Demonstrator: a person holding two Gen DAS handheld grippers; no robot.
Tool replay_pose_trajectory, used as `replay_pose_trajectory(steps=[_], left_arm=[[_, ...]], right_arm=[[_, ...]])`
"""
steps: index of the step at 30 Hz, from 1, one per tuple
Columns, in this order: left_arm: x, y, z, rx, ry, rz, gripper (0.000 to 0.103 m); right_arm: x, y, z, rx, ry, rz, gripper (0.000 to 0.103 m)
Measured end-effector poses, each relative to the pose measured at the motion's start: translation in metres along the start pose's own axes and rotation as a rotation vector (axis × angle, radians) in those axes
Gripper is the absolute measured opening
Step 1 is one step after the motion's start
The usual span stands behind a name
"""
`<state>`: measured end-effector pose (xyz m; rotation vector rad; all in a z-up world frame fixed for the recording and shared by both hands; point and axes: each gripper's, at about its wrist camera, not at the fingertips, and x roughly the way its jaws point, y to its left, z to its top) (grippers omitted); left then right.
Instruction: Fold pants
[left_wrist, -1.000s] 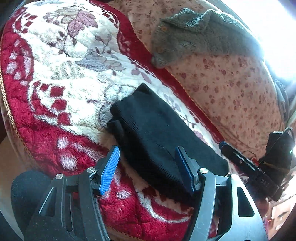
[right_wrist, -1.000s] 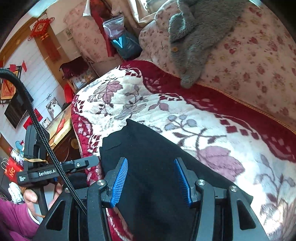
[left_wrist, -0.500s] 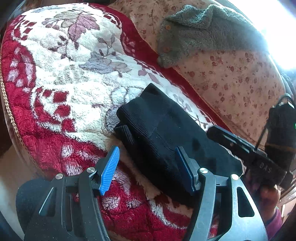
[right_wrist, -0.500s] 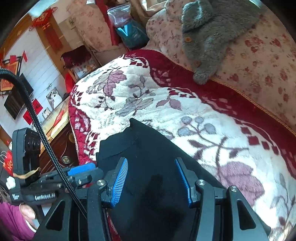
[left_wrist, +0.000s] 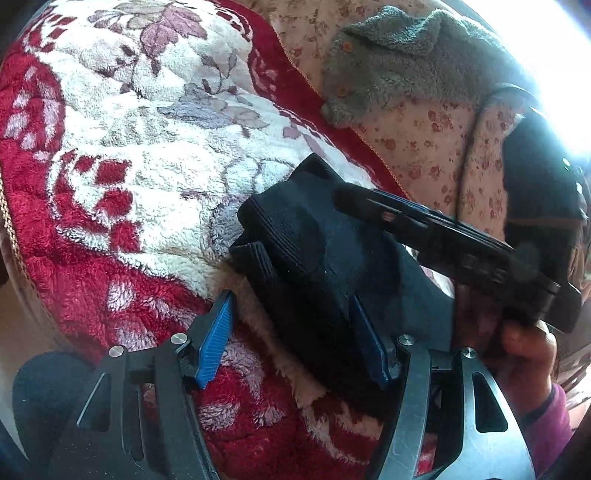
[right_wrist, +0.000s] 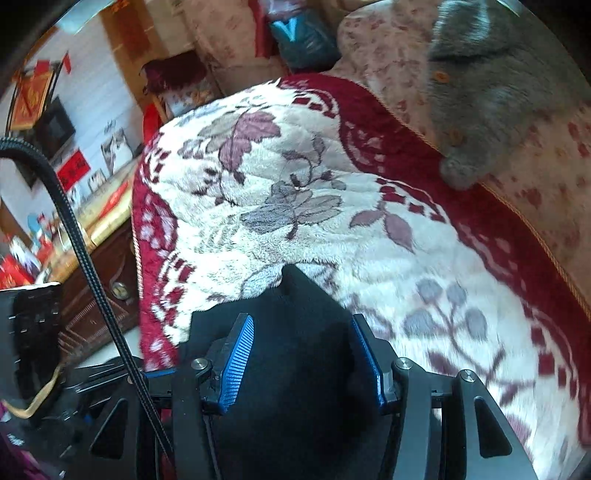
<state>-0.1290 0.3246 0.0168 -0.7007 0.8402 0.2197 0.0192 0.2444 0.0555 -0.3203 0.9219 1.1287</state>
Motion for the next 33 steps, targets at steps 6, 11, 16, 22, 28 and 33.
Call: replay_pose_trajectory(steps=[6,11,16,22,28,33], left_arm=[[0.005,-0.001,0.000,0.003,-0.011,0.014,0.065],[0.008,-0.003,0.000,0.000,-0.028,-0.004,0.070],[0.012,-0.002,0.002,0.046,-0.039,0.012,0.035],[-0.007,-0.007,0.007,0.039,-0.051,-0.070,0.014],[-0.042,-0.044,0.006,0.123,-0.112,-0.134,0.013],[-0.066,-0.091,-0.005,0.245,-0.141,-0.200,0.013]], right_arm=[[0.031,-0.002,0.019,-0.033,0.066,-0.017,0.052],[0.044,-0.001,0.023,-0.059,0.084,-0.062,0.030],[0.042,0.001,0.021,-0.051,0.070,-0.061,0.012],[-0.001,0.000,0.021,0.026,-0.036,0.000,0.010],[-0.068,-0.007,0.007,0.131,-0.185,0.033,0.010],[-0.134,-0.023,-0.018,0.243,-0.323,0.071,0.010]])
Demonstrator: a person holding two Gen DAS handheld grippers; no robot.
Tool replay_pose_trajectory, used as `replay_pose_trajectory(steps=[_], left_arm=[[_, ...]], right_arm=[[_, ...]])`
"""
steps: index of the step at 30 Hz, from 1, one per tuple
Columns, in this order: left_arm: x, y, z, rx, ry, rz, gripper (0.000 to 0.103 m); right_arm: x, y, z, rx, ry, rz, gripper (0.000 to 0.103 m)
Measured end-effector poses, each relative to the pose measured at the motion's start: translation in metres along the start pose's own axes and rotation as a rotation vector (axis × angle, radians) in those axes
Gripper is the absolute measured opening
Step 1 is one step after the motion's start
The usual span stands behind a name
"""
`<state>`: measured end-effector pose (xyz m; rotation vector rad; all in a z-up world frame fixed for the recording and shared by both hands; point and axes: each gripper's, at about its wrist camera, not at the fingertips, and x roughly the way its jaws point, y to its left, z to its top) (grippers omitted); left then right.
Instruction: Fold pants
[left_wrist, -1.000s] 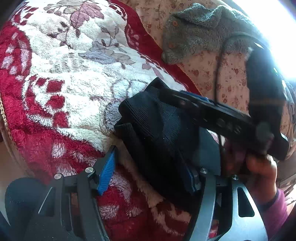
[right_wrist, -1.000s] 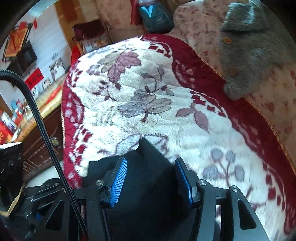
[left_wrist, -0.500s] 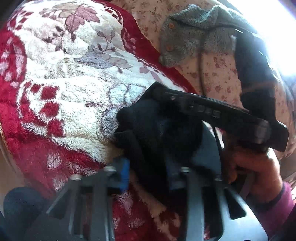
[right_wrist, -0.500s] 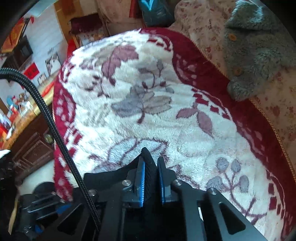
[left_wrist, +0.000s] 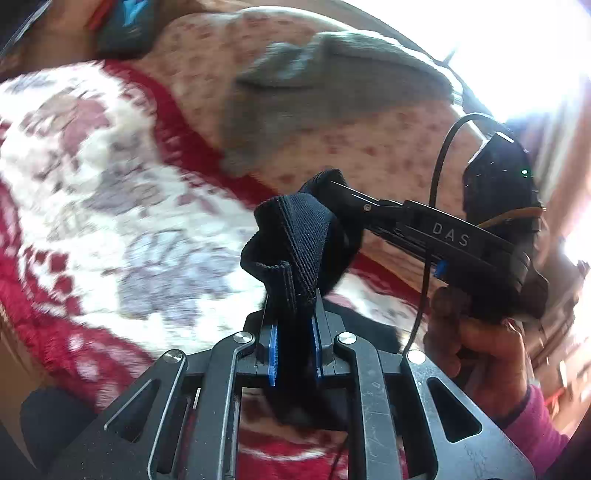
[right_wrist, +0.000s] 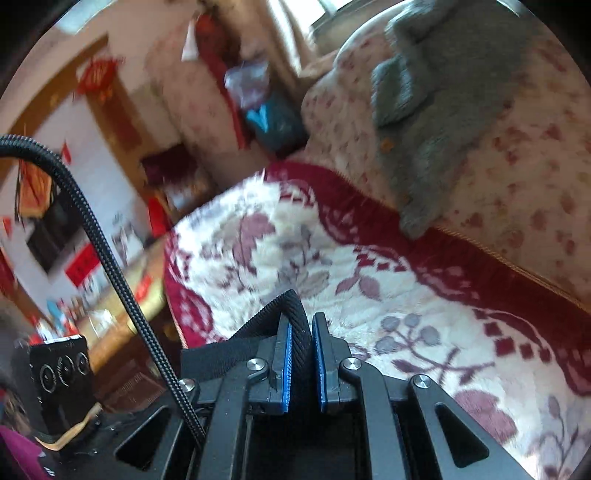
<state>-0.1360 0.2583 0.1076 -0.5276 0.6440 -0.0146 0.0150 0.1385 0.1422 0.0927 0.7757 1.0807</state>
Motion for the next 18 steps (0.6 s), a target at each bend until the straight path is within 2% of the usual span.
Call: replay_pose_trajectory(steps=[7,13,18], left_arm=[[-0.006,-0.077,-0.013,0.145,0.027,-0.132,0.013],[0.010,-0.147,-0.045,0.276,0.109,-0.234,0.013],[0.030,-0.196,-0.076,0.369,0.188,-0.279,0.013]], right_arm=[[-0.100,-0.031,-0.017,0.130,-0.138,0.006,0.010],[-0.181,-0.055,-0.052,0.203,-0.233,-0.043,0.010],[-0.240,-0.084,-0.091,0.278,-0.277,-0.109,0.010]])
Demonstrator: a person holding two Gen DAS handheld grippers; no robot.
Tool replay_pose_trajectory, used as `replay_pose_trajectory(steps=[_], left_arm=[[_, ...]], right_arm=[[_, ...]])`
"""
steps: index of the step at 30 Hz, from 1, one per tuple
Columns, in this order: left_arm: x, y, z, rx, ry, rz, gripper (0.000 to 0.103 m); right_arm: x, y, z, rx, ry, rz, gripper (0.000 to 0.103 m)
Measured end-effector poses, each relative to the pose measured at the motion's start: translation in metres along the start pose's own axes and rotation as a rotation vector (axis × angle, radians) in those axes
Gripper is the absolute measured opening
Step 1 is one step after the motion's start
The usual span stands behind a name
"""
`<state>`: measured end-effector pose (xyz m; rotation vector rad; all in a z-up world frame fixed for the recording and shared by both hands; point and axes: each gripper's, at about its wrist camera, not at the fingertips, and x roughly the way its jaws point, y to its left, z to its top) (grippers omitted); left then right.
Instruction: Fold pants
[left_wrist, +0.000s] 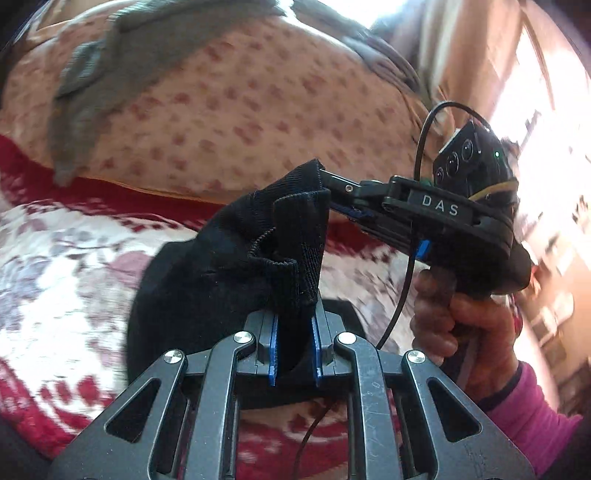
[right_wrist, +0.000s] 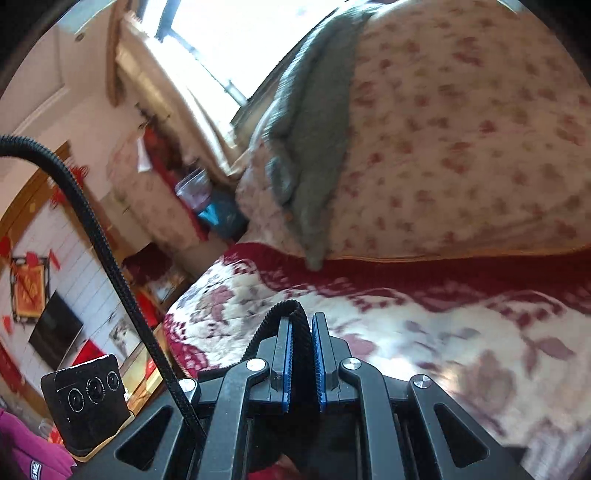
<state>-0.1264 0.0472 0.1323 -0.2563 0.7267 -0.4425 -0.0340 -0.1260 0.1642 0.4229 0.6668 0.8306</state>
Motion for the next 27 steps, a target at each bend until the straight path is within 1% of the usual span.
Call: replay_pose_trajectory(steps=[3,5,8,10,13,16,17,19,21,22,23,25,26,27], left_arm=[[0.028,-0.023,-0.009,0.040,0.065,-0.013,0.013],[0.047,-0.037,-0.018,0.068,0.109,-0.006,0.013],[0.069,-0.052,-0.026,0.106,0.154,-0.003,0.013],[0.079,-0.060,-0.029,0.124,0.173,-0.008,0.013],[0.087,-0.069,-0.034,0.147,0.191,-0.008,0.013],[0.100,-0.068,-0.041,0.147,0.224,0.005,0.013],[0.104,-0.067,-0.044,0.149,0.234,0.007,0.013],[0.107,-0.065,-0.047,0.150,0.243,0.012,0.013],[0.102,-0.067,-0.048,0.165,0.237,0.010,0.014],[0.097,-0.067,-0.046,0.178,0.233,-0.004,0.021],[0.092,-0.065,-0.044,0.172,0.239,-0.044,0.035],[0.085,-0.061,-0.041,0.136,0.262,-0.123,0.047],[0.078,-0.060,-0.038,0.121,0.258,-0.157,0.049],[0.072,-0.060,-0.036,0.123,0.249,-0.173,0.049]], right_arm=[[-0.030,-0.031,-0.015,0.053,-0.012,-0.053,0.009],[-0.046,-0.054,-0.028,0.098,-0.013,-0.088,0.009],[-0.064,-0.084,-0.047,0.167,-0.028,-0.124,0.009],[-0.073,-0.097,-0.057,0.198,-0.038,-0.137,0.009],[-0.079,-0.113,-0.064,0.227,-0.046,-0.166,0.009],[-0.075,-0.124,-0.071,0.242,-0.017,-0.192,0.009],[-0.074,-0.129,-0.074,0.255,-0.003,-0.231,0.009],[-0.074,-0.135,-0.078,0.294,0.016,-0.256,0.016],[-0.080,-0.136,-0.078,0.318,0.007,-0.278,0.040],[-0.084,-0.135,-0.079,0.322,-0.002,-0.290,0.042],[-0.090,-0.134,-0.079,0.326,-0.014,-0.299,0.043],[-0.099,-0.130,-0.079,0.335,-0.031,-0.309,0.043],[-0.106,-0.128,-0.079,0.342,-0.044,-0.309,0.043],[-0.111,-0.125,-0.080,0.347,-0.055,-0.301,0.044]])
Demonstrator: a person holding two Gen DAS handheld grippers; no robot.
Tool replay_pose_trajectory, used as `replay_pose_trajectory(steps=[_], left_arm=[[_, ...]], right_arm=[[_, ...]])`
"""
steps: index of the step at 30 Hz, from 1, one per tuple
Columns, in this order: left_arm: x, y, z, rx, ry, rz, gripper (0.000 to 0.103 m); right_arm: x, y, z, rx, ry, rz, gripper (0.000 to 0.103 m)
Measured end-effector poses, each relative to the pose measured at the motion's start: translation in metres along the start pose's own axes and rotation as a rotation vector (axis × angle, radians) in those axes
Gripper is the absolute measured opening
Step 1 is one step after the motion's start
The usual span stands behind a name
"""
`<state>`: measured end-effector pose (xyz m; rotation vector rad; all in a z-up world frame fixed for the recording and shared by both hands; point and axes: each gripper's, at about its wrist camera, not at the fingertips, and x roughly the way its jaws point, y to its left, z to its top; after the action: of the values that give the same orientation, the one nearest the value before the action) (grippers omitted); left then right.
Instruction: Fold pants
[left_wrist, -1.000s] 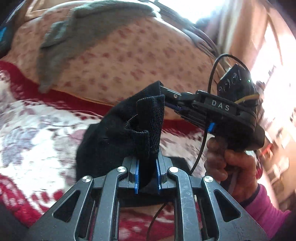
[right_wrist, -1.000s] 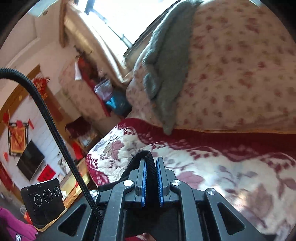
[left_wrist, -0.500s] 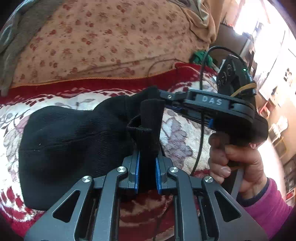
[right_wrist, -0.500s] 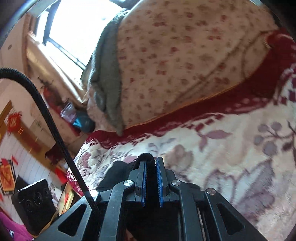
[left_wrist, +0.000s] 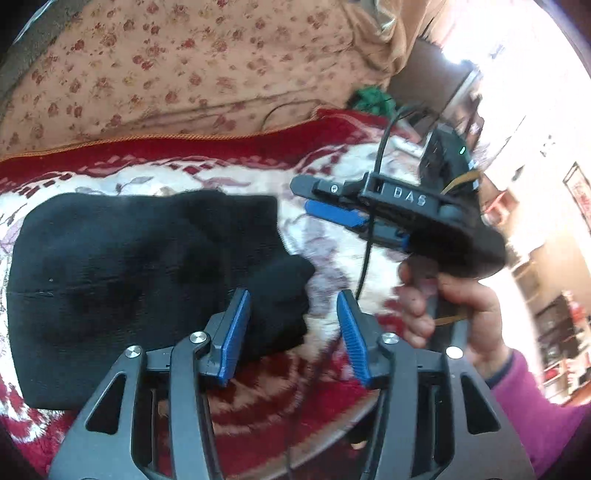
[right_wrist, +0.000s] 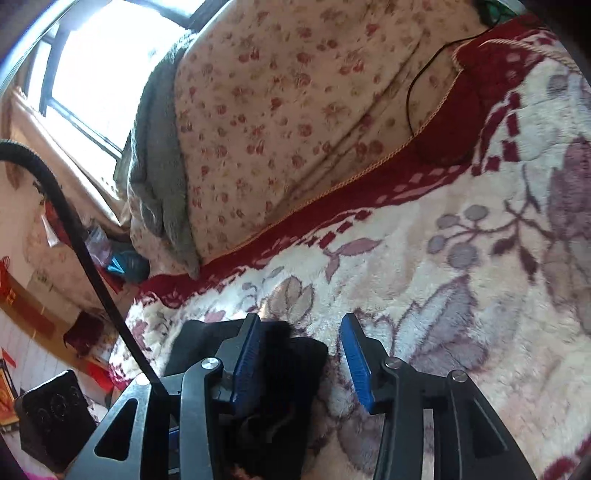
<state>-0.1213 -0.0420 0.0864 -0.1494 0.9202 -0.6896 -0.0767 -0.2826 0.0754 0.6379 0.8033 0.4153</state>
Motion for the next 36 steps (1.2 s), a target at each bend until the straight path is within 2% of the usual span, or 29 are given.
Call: replay_pose_trajectory(steps=[5,8,11,14,15,16,17,18,20,24,26,29,31,33,36], left_arm=[[-0.039,0.009,0.002,0.061,-0.062,0.054,0.049],[-0.056,0.034,0.003,0.035,-0.086,0.140,0.049],[-0.067,0.065,0.000,-0.014,-0.105,0.252,0.049],[-0.070,0.089,0.001,-0.081,-0.122,0.303,0.049],[-0.070,0.093,0.000,-0.090,-0.125,0.310,0.049],[-0.068,0.096,0.001,-0.095,-0.127,0.314,0.049],[-0.065,0.098,0.001,-0.095,-0.124,0.313,0.049],[-0.061,0.098,0.001,-0.093,-0.119,0.311,0.049],[-0.048,0.099,0.003,-0.093,-0.102,0.314,0.049],[-0.028,0.098,0.007,-0.092,-0.093,0.315,0.049],[-0.016,0.100,0.007,-0.096,-0.078,0.329,0.049],[-0.007,0.098,0.005,-0.072,-0.077,0.372,0.049],[-0.007,0.096,0.005,-0.061,-0.079,0.390,0.049],[-0.008,0.095,0.006,-0.064,-0.077,0.394,0.049],[-0.012,0.097,0.007,-0.090,-0.074,0.388,0.049]], right_arm=[[-0.014,0.020,-0.009,-0.029,0.036,0.052,0.049],[-0.010,0.034,-0.021,-0.087,0.084,0.024,0.050],[0.001,0.034,-0.035,-0.080,0.142,0.013,0.051],[0.015,0.034,-0.044,-0.062,0.184,0.002,0.051],[0.016,0.035,-0.046,-0.062,0.180,0.018,0.049],[0.016,0.038,-0.047,-0.067,0.160,0.050,0.043],[0.016,0.041,-0.049,-0.084,0.146,0.067,0.026],[0.018,0.045,-0.050,-0.114,0.147,0.063,0.022],[0.024,0.055,-0.051,-0.206,0.151,-0.012,0.017],[0.023,0.059,-0.049,-0.252,0.149,-0.085,0.014],[0.025,0.055,-0.051,-0.270,0.160,-0.140,0.014],[0.028,0.044,-0.055,-0.229,0.161,-0.143,0.014],[0.022,0.044,-0.053,-0.196,0.129,-0.145,0.019],[0.016,0.045,-0.052,-0.175,0.111,-0.170,0.034],[0.007,0.055,-0.048,-0.186,0.088,-0.144,0.035]])
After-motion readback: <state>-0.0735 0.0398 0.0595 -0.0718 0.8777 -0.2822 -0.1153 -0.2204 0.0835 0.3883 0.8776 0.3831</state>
